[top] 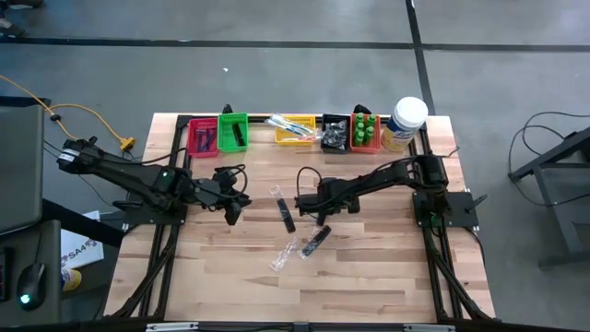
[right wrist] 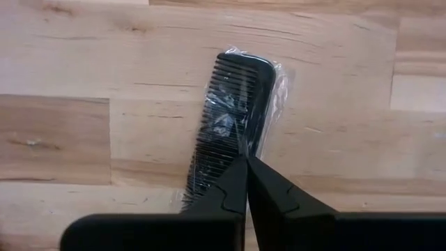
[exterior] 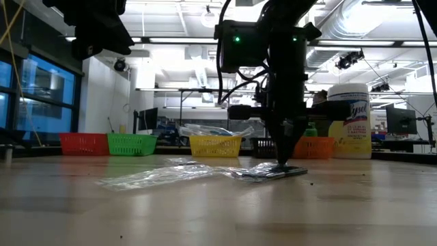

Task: Pick & Place Travel size toiletries
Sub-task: Put the black comb into the green bin

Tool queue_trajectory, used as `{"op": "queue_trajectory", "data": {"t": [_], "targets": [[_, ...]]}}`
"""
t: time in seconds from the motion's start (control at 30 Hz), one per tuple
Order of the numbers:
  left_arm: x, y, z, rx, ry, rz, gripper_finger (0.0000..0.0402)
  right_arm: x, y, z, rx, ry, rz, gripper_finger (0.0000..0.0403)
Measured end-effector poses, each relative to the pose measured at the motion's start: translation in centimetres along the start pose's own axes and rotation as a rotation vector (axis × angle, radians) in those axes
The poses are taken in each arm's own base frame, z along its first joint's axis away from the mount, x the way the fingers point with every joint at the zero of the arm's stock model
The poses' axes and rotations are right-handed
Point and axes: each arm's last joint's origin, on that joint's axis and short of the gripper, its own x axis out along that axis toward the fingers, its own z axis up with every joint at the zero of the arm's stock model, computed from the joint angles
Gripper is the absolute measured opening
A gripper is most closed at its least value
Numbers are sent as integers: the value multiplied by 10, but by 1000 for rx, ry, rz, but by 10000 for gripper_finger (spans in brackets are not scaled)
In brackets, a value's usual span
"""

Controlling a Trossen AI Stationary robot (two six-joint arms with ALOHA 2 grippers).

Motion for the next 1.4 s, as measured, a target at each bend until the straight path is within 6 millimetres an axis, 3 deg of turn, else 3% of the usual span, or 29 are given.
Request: {"op": "queue_trajectory", "data": {"t": [0.73,1.1,1.4], "targets": [[-7,1,3,-10,-27,-14,83,-35,6,17,-173,-24,192,3],[-5,7,8,-7,-85,53,84,-62,5,40,-234,-70,310,3],[9,24,26,-63,-75,92,148,-64,6,53,-325,-53,351,3]]}}
